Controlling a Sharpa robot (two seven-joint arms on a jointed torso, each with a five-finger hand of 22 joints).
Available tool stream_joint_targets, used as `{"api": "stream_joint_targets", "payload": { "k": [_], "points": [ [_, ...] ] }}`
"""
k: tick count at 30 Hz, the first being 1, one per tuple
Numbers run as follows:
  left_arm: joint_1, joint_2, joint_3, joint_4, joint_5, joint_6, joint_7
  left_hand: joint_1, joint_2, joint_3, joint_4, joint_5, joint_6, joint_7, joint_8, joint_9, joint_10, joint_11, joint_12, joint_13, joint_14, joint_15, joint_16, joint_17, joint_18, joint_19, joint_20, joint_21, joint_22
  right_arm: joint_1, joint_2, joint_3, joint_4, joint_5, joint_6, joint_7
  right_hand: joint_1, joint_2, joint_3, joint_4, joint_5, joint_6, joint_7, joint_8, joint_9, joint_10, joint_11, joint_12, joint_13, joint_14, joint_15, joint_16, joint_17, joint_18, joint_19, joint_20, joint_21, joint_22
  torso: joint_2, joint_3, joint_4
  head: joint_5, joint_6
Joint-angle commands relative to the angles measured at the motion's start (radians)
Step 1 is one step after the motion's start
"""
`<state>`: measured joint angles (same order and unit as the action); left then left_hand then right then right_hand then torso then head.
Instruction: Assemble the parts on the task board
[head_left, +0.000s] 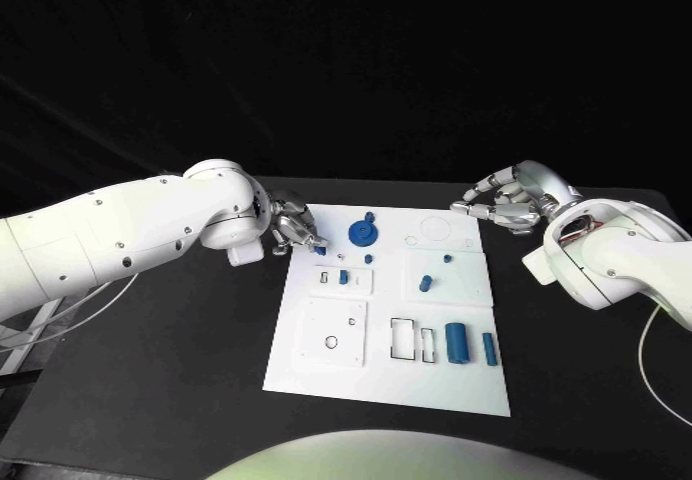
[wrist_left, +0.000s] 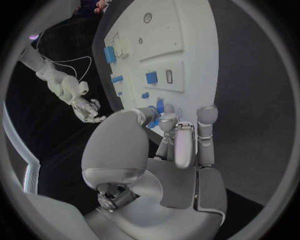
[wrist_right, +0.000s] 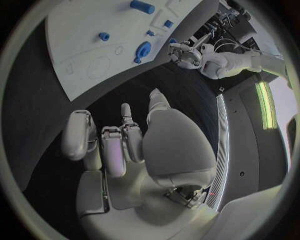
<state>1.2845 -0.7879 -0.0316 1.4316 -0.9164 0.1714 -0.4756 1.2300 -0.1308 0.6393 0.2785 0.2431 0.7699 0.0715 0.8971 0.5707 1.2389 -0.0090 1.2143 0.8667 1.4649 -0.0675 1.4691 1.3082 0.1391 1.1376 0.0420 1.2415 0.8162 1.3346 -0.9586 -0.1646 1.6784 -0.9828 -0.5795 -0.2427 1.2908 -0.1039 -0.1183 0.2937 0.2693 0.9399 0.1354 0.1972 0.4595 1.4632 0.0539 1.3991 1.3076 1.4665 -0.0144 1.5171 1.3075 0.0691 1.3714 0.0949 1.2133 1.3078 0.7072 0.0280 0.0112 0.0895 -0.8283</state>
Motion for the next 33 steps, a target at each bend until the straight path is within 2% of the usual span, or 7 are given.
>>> {"api": "stream_joint_targets", "payload": {
  "k": [1, 8, 13, 17, 23, 28, 33],
  "points": [
    [-0.011, -0.016, -0.001, 0.032, -0.049, -0.071, 0.063, 0.001, -0.015, 0.163, -0.156, -0.004, 0.004, -0.007, 0.003, 0.002, 0.010, -0.001, 0.006, 0.003, 0.045, 0.000, 0.004, 0.011, 0.005, 0.008, 0.000, 0.005, 0.004, -0.004, 0.001, 0.000, 0.001, -0.011, 0.000, 0.001, -0.004, 0.011, -0.006, 0.001, 0.002, -0.004, -0.002, 0.006, 0.002, -0.009, -0.002, -0.007, 0.092, 0.066, -0.003, -0.003, 0.079, 0.017, -0.004, -0.003, -0.008, 0.022, -0.002, 0.0000, 0.0015, 0.004, -0.002],
    [-0.037, -0.035, -0.003, 0.080, -0.167, -0.041, 0.070, -0.002, -0.033, 0.193, -0.169, -0.001, 0.010, -0.008, 0.006, 0.001, 0.018, -0.003, 0.007, 0.005, 0.046, -0.002, 0.005, 0.012, 0.004, 0.015, -0.003, 0.012, 0.015, -0.010, 0.000, 0.000, 0.001, -0.011, 0.000, 0.003, -0.004, 0.012, -0.006, 0.001, 0.002, -0.005, -0.002, 0.006, 0.002, -0.010, -0.002, -0.009, 0.090, 0.065, -0.003, -0.003, 0.077, 0.018, -0.005, -0.003, -0.011, 0.020, -0.002, -0.0024, 0.0016, 0.010, -0.003],
    [-0.047, -0.035, -0.003, 0.092, -0.232, -0.021, 0.060, -0.005, -0.040, 0.209, -0.173, -0.001, 0.014, -0.009, 0.007, 0.001, 0.024, -0.004, 0.010, 0.010, 0.047, -0.003, 0.005, 0.013, 0.002, 0.021, -0.004, 0.019, 0.025, -0.013, 0.000, 0.000, 0.002, -0.011, 0.000, 0.004, -0.004, 0.012, -0.006, 0.001, 0.002, -0.005, -0.002, 0.006, 0.002, -0.010, -0.002, -0.009, 0.090, 0.065, -0.003, -0.003, 0.077, 0.018, -0.005, -0.003, -0.011, 0.020, 0.000, -0.0008, -0.0014, 0.011, -0.001],
    [-0.050, -0.033, -0.003, 0.095, -0.259, -0.009, 0.053, -0.005, -0.042, 0.212, -0.174, -0.001, 0.015, -0.009, 0.008, 0.001, 0.026, -0.005, 0.011, 0.011, 0.047, -0.003, 0.005, 0.013, 0.002, 0.022, -0.004, 0.020, 0.027, -0.014, 0.001, 0.000, 0.003, -0.011, 0.000, 0.004, -0.004, 0.012, -0.006, 0.001, 0.002, -0.005, -0.002, 0.006, 0.002, -0.010, -0.002, -0.009, 0.090, 0.065, -0.003, -0.003, 0.077, 0.018, -0.005, -0.003, -0.011, 0.020, 0.001, 0.0001, -0.0018, 0.012, -0.002],
    [-0.052, -0.024, -0.003, 0.098, -0.286, 0.011, 0.047, -0.007, -0.046, 0.218, -0.176, -0.001, 0.017, -0.010, 0.008, 0.000, 0.030, -0.005, 0.013, 0.016, 0.047, -0.003, 0.005, 0.013, 0.001, 0.024, -0.005, 0.022, 0.030, -0.015, 0.001, 0.000, 0.003, -0.011, -0.001, 0.004, -0.004, 0.012, -0.006, 0.001, 0.002, -0.005, -0.002, 0.006, 0.002, -0.010, -0.002, -0.009, 0.090, 0.065, -0.003, -0.003, 0.077, 0.018, -0.005, -0.003, -0.011, 0.020, 0.002, -0.0006, 0.0004, 0.008, -0.004],
    [-0.052, -0.017, -0.003, 0.095, -0.303, 0.024, 0.043, -0.007, -0.047, 0.219, -0.177, -0.001, 0.018, -0.010, 0.008, 0.000, 0.031, -0.005, 0.014, 0.018, 0.047, -0.003, 0.005, 0.012, 0.001, 0.024, -0.005, 0.022, 0.031, -0.015, 0.001, 0.000, 0.004, -0.011, -0.003, 0.004, -0.004, 0.014, -0.006, 0.001, 0.002, -0.005, -0.002, 0.007, 0.002, -0.010, -0.002, -0.009, 0.090, 0.065, -0.003, -0.004, 0.075, 0.018, -0.005, -0.003, -0.012, 0.020, 0.001, 0.0000, -0.0007, 0.008, -0.006],
    [-0.052, -0.011, -0.003, 0.095, -0.313, 0.042, 0.041, -0.008, -0.048, 0.220, -0.177, -0.001, 0.018, -0.010, 0.008, 0.000, 0.032, -0.005, 0.016, 0.020, 0.047, -0.003, 0.005, 0.013, 0.001, 0.025, -0.005, 0.023, 0.033, -0.015, 0.001, 0.000, 0.004, -0.011, -0.003, 0.004, -0.004, 0.014, -0.006, 0.001, 0.002, -0.005, -0.002, 0.007, 0.002, -0.010, -0.002, -0.009, 0.090, 0.065, -0.003, -0.004, 0.075, 0.018, -0.005, -0.003, -0.012, 0.020, 0.001, 0.0004, -0.0008, 0.000, -0.011]
  ]
}}
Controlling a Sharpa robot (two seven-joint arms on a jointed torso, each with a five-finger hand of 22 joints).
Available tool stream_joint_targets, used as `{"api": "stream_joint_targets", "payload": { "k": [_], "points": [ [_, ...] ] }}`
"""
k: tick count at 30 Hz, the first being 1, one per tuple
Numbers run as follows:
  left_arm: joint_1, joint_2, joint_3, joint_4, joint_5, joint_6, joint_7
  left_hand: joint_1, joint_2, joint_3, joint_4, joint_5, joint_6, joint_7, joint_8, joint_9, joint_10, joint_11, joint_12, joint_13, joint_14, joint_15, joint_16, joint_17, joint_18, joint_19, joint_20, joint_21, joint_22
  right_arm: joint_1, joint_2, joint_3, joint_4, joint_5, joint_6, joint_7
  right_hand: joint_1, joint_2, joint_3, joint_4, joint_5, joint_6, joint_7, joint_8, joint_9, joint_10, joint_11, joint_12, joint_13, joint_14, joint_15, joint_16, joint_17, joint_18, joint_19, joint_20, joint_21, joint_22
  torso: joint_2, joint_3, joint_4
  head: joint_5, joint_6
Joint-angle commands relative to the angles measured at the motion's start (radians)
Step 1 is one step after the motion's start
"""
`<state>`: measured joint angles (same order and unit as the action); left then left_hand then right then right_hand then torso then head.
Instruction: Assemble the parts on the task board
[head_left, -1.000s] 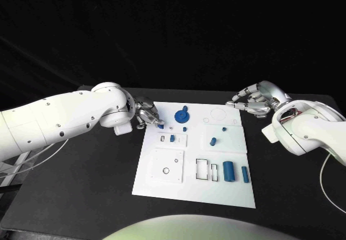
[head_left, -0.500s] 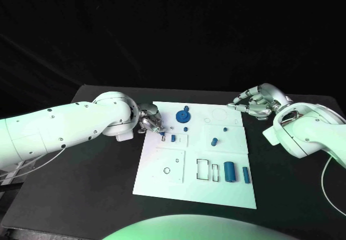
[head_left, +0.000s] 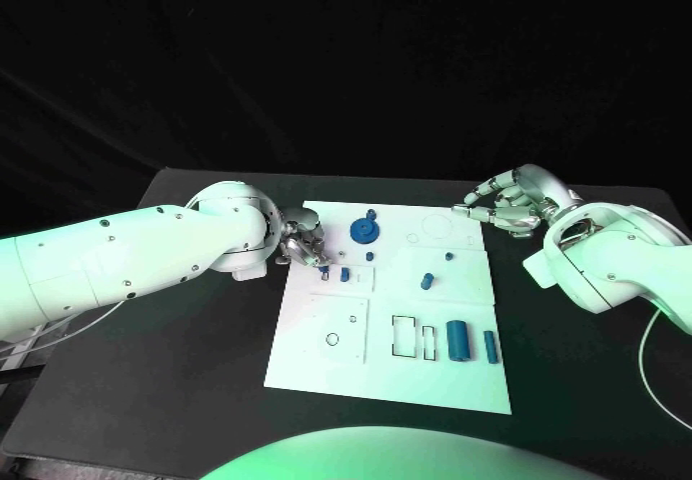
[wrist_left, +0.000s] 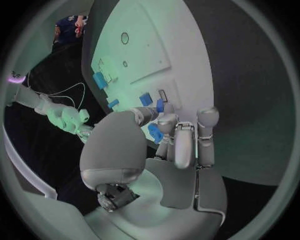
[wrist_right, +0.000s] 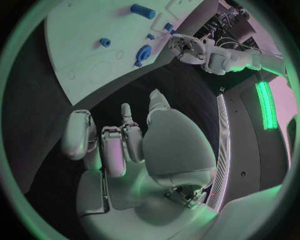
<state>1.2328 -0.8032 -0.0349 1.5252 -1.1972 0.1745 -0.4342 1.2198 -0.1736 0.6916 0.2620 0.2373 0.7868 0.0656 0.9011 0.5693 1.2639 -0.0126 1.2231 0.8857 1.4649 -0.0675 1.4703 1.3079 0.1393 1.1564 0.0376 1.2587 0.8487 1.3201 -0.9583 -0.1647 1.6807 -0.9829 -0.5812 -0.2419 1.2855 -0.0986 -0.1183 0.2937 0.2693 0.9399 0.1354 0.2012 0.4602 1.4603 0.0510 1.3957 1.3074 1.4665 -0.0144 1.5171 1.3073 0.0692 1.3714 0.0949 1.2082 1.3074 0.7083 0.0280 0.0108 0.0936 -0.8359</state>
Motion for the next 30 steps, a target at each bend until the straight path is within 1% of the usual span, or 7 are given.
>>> {"api": "stream_joint_targets", "payload": {
  "k": [1, 10, 16, 22, 26, 29, 30],
  "points": [
    [0.000, 0.006, 0.000, 0.002, -0.033, 0.043, -0.001, 0.002, -0.006, 0.168, -0.161, 0.004, 0.001, -0.004, 0.004, 0.002, 0.007, -0.001, 0.007, 0.001, 0.047, -0.003, 0.004, 0.013, 0.000, 0.007, 0.000, 0.006, 0.001, -0.001, 0.001, 0.000, 0.001, -0.011, -0.002, 0.003, 0.001, 0.009, -0.006, 0.001, 0.002, -0.005, -0.002, 0.003, 0.001, -0.007, 0.001, -0.005, 0.091, 0.065, -0.003, -0.004, 0.075, 0.018, -0.005, -0.003, -0.007, 0.020, -0.001, 0.0004, 0.0002, -0.003, -0.003],
    [0.000, 0.018, -0.001, -0.004, -0.036, 0.047, -0.016, 0.001, -0.008, 0.170, -0.162, 0.004, 0.002, -0.005, 0.005, 0.002, 0.010, -0.002, 0.009, 0.004, 0.047, -0.004, 0.004, 0.013, 0.000, 0.007, -0.001, 0.007, 0.002, -0.001, 0.000, 0.000, 0.002, -0.011, -0.002, 0.004, 0.001, 0.009, -0.006, 0.001, 0.002, -0.005, -0.002, 0.003, 0.001, -0.007, 0.001, -0.005, 0.091, 0.065, -0.003, -0.004, 0.075, 0.018, -0.005, -0.003, -0.007, 0.020, 0.000, -0.0003, 0.0014, 0.000, -0.004],
    [-0.001, 0.023, -0.003, -0.006, -0.033, 0.049, -0.028, 0.001, -0.009, 0.173, -0.163, 0.004, 0.004, -0.005, 0.005, 0.001, 0.012, -0.002, 0.010, 0.006, 0.047, -0.004, 0.004, 0.013, 0.000, 0.009, -0.001, 0.008, 0.004, -0.001, 0.000, 0.000, 0.002, -0.011, 0.000, 0.005, 0.002, 0.010, -0.007, 0.001, 0.002, -0.005, -0.002, 0.004, 0.001, -0.007, 0.001, -0.005, 0.091, 0.065, -0.003, -0.004, 0.076, 0.018, -0.006, -0.004, -0.008, 0.020, -0.001, -0.0005, 0.0005, -0.006, -0.005],
    [-0.001, 0.026, -0.004, -0.007, -0.031, 0.055, -0.039, 0.001, -0.009, 0.174, -0.163, 0.005, 0.004, -0.005, 0.005, 0.001, 0.013, -0.002, 0.010, 0.006, 0.047, -0.004, 0.004, 0.014, 0.000, 0.009, -0.001, 0.009, 0.005, -0.001, 0.001, 0.000, 0.002, -0.011, 0.000, 0.006, 0.002, 0.010, -0.007, 0.001, 0.002, -0.005, -0.002, 0.004, 0.001, -0.007, 0.001, -0.005, 0.091, 0.065, -0.003, -0.004, 0.076, 0.018, -0.006, -0.004, -0.008, 0.020, -0.001, 0.0004, 0.0011, -0.004, -0.005],
    [-0.001, 0.026, -0.005, -0.009, -0.030, 0.062, -0.045, 0.001, -0.009, 0.174, -0.163, 0.005, 0.004, -0.005, 0.005, 0.001, 0.013, -0.002, 0.010, 0.006, 0.047, -0.004, 0.004, 0.014, 0.000, 0.009, -0.001, 0.009, 0.005, -0.001, 0.001, 0.000, 0.001, -0.011, 0.001, 0.006, 0.002, 0.010, -0.007, 0.001, 0.002, -0.005, -0.002, 0.004, 0.001, -0.007, 0.001, -0.005, 0.091, 0.065, -0.003, -0.004, 0.076, 0.018, -0.006, -0.004, -0.008, 0.020, -0.001, -0.0006, 0.0015, -0.003, -0.006],
    [-0.001, 0.025, -0.006, -0.009, -0.029, 0.068, -0.047, 0.001, -0.009, 0.174, -0.163, 0.005, 0.004, -0.005, 0.005, 0.001, 0.013, -0.002, 0.010, 0.006, 0.047, -0.004, 0.004, 0.014, 0.000, 0.009, -0.001, 0.009, 0.005, -0.001, 0.001, 0.000, 0.001, -0.011, 0.001, 0.006, 0.002, 0.010, -0.007, 0.001, 0.002, -0.005, -0.002, 0.004, 0.001, -0.007, 0.001, -0.005, 0.091, 0.065, -0.003, -0.004, 0.076, 0.018, -0.006, -0.004, -0.008, 0.020, -0.001, -0.0004, 0.0016, 0.002, -0.007],
    [-0.001, 0.025, -0.006, -0.009, -0.027, 0.070, -0.047, 0.001, -0.009, 0.174, -0.163, 0.005, 0.004, -0.005, 0.005, 0.001, 0.013, -0.002, 0.010, 0.006, 0.047, -0.004, 0.004, 0.014, 0.000, 0.009, -0.001, 0.009, 0.005, -0.001, 0.002, 0.000, 0.001, -0.011, 0.001, 0.006, 0.002, 0.010, -0.007, 0.001, 0.002, -0.005, -0.002, 0.004, 0.001, -0.007, 0.001, -0.005, 0.091, 0.065, -0.003, -0.004, 0.076, 0.018, -0.006, -0.004, -0.008, 0.020, -0.001, 0.0000, 0.0017, 0.002, -0.007]
  ]
}}
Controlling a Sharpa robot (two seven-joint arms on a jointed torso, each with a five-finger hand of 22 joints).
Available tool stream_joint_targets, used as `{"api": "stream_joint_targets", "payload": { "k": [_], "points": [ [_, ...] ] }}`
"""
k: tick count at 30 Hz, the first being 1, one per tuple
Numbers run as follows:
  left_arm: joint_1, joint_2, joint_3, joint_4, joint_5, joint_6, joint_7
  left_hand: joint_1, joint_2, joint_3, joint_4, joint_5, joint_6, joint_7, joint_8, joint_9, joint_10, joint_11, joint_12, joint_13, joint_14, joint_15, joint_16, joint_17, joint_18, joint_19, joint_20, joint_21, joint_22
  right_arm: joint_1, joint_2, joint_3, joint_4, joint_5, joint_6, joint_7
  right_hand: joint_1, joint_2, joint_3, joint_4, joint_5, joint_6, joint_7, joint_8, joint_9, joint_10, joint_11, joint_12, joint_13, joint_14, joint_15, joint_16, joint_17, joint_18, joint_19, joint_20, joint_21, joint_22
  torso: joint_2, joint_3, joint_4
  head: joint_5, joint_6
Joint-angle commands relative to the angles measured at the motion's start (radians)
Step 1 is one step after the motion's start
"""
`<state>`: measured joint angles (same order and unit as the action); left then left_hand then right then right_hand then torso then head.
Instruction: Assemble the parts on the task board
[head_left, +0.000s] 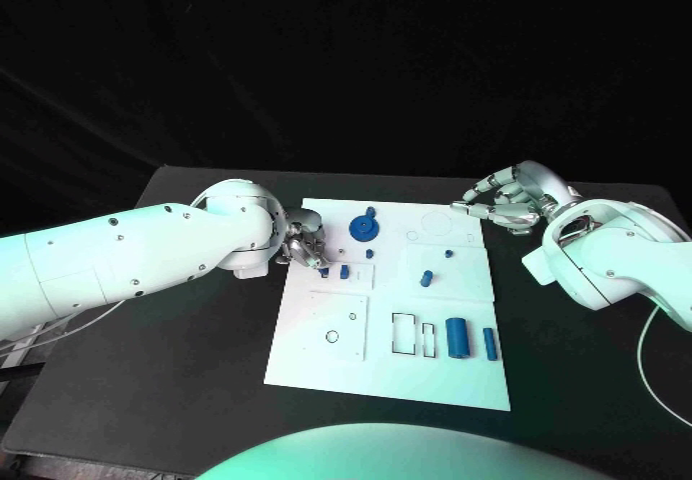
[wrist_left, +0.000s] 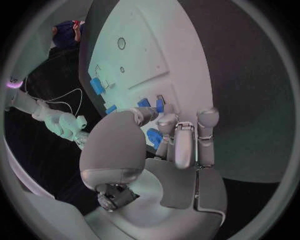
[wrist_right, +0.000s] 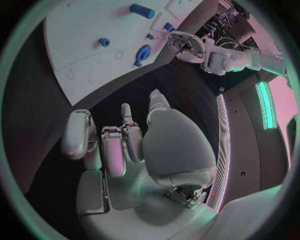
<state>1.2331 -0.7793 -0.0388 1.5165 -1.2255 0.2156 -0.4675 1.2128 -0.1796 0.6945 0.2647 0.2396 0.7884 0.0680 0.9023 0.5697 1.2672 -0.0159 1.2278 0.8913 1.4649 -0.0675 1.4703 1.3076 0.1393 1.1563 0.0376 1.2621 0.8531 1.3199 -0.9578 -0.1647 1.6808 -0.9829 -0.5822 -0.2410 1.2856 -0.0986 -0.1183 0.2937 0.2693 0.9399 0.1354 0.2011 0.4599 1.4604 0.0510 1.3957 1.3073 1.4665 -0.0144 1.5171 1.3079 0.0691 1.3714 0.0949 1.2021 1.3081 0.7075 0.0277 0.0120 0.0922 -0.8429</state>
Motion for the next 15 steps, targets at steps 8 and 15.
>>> {"api": "stream_joint_targets", "payload": {
  "k": [8, 15],
  "points": [
    [-0.002, 0.000, -0.002, 0.006, 0.012, 0.044, -0.018, 0.008, -0.005, 0.173, -0.167, 0.003, 0.004, -0.008, 0.004, 0.001, 0.009, 0.001, 0.005, -0.001, 0.047, -0.004, 0.004, 0.013, 0.000, 0.009, -0.001, 0.006, 0.000, -0.001, 0.003, 0.000, 0.000, -0.011, 0.003, 0.006, 0.002, 0.012, -0.007, 0.000, 0.002, -0.006, -0.002, 0.005, 0.002, -0.006, 0.001, -0.005, 0.091, 0.065, -0.003, -0.004, 0.075, 0.018, -0.005, -0.004, -0.001, 0.020, 0.000, -0.0008, -0.0007, 0.004, -0.001],
    [-0.003, 0.000, -0.003, 0.007, 0.018, 0.038, -0.020, 0.007, -0.005, 0.175, -0.167, 0.003, 0.004, -0.008, 0.004, 0.001, 0.010, 0.001, 0.005, 0.000, 0.047, -0.004, 0.004, 0.013, 0.000, 0.009, -0.001, 0.005, 0.000, -0.002, 0.003, 0.000, 0.000, -0.011, 0.003, 0.005, 0.003, 0.012, -0.007, 0.000, 0.002, -0.006, -0.002, 0.005, 0.002, -0.006, 0.001, -0.004, 0.092, 0.066, -0.003, -0.003, 0.078, 0.018, -0.005, -0.004, 0.000, 0.021, -0.002, 0.0008, 0.0008, 0.004, -0.001]
  ]
}}
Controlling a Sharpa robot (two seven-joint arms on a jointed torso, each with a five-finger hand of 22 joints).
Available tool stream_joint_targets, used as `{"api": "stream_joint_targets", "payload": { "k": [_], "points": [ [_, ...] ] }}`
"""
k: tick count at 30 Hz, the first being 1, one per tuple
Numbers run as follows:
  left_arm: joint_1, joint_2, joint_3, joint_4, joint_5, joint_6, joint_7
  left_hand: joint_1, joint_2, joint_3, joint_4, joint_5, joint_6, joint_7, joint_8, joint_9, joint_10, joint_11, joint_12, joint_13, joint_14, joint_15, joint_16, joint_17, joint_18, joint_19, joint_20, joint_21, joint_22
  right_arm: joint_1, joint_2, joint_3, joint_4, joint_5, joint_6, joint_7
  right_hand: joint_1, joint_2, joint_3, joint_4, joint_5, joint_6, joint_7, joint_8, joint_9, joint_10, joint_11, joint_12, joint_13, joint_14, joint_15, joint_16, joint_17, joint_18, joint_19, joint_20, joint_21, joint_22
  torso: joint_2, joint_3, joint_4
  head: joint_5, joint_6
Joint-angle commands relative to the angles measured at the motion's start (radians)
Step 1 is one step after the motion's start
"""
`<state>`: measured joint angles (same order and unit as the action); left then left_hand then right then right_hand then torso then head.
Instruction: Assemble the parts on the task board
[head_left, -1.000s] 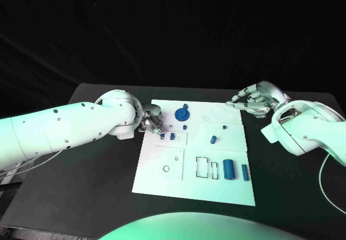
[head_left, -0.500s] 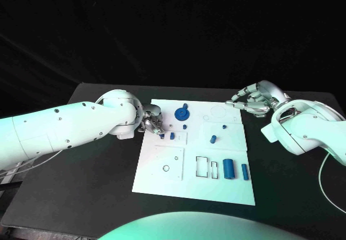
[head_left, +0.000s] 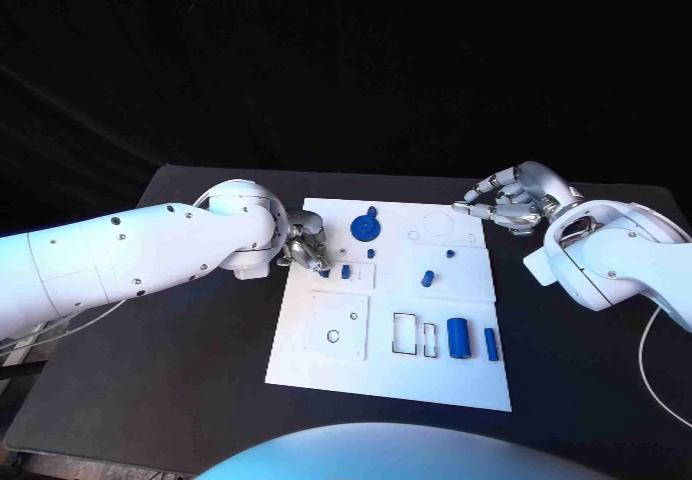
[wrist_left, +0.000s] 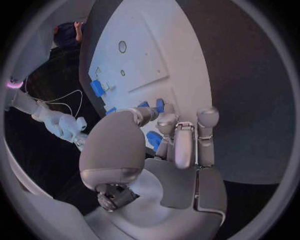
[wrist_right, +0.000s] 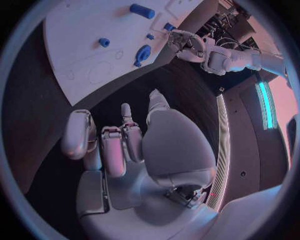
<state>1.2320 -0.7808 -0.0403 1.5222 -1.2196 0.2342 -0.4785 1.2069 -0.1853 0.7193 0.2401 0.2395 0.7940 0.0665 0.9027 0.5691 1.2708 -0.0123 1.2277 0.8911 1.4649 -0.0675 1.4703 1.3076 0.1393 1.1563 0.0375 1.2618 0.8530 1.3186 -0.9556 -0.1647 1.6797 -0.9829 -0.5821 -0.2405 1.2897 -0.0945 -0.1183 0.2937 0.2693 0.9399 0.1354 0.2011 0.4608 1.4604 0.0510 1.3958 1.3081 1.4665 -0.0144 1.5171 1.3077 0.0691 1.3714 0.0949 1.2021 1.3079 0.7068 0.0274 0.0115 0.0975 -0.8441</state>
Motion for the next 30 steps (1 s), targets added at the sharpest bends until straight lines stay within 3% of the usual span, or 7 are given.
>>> {"api": "stream_joint_targets", "payload": {
  "k": [1, 12, 30],
  "points": [
    [-0.001, 0.001, -0.002, 0.001, 0.013, 0.018, -0.009, 0.013, 0.000, 0.150, -0.142, 0.003, -0.001, -0.006, 0.004, 0.001, 0.006, -0.003, 0.005, 0.000, 0.047, -0.004, 0.004, 0.013, 0.000, 0.009, -0.001, 0.006, 0.000, -0.001, 0.001, 0.000, 0.001, -0.011, 0.003, 0.005, -0.001, 0.008, -0.007, 0.000, 0.002, -0.006, -0.002, 0.005, 0.001, -0.006, 0.001, -0.004, 0.091, 0.066, -0.003, -0.003, 0.078, 0.018, -0.005, -0.004, 0.000, 0.021, -0.001, 0.0012, 0.0013, -0.001, 0.001],
    [-0.002, 0.006, -0.006, -0.004, 0.015, 0.012, -0.010, 0.013, 0.000, 0.150, -0.142, 0.003, -0.001, -0.006, 0.004, 0.001, 0.006, -0.003, 0.005, 0.000, 0.047, -0.004, 0.004, 0.013, 0.000, 0.009, -0.001, 0.006, 0.000, -0.001, 0.000, 0.000, 0.002, -0.011, 0.003, 0.004, -0.001, 0.008, -0.007, 0.000, 0.002, -0.006, -0.002, 0.005, 0.001, -0.006, 0.001, -0.004, 0.091, 0.066, -0.003, -0.003, 0.078, 0.018, -0.005, -0.004, 0.000, 0.021, 0.002, 0.0015, -0.0020, 0.001, 0.003],
    [-0.009, 0.016, -0.010, -0.007, 0.018, 0.023, -0.011, 0.004, -0.001, 0.160, -0.140, 0.004, 0.005, -0.007, 0.005, 0.001, 0.013, -0.004, 0.009, 0.005, 0.048, -0.005, 0.004, 0.014, -0.001, 0.010, -0.001, 0.008, 0.003, -0.001, -0.003, 0.000, 0.003, -0.011, 0.003, 0.003, -0.001, 0.011, -0.007, 0.000, 0.002, -0.006, -0.002, 0.006, 0.001, -0.005, 0.000, -0.004, 0.092, 0.066, -0.003, -0.004, 0.078, 0.018, -0.004, -0.004, 0.000, 0.021, 0.001, 0.0011, -0.0005, -0.004, -0.004]
  ]
}}
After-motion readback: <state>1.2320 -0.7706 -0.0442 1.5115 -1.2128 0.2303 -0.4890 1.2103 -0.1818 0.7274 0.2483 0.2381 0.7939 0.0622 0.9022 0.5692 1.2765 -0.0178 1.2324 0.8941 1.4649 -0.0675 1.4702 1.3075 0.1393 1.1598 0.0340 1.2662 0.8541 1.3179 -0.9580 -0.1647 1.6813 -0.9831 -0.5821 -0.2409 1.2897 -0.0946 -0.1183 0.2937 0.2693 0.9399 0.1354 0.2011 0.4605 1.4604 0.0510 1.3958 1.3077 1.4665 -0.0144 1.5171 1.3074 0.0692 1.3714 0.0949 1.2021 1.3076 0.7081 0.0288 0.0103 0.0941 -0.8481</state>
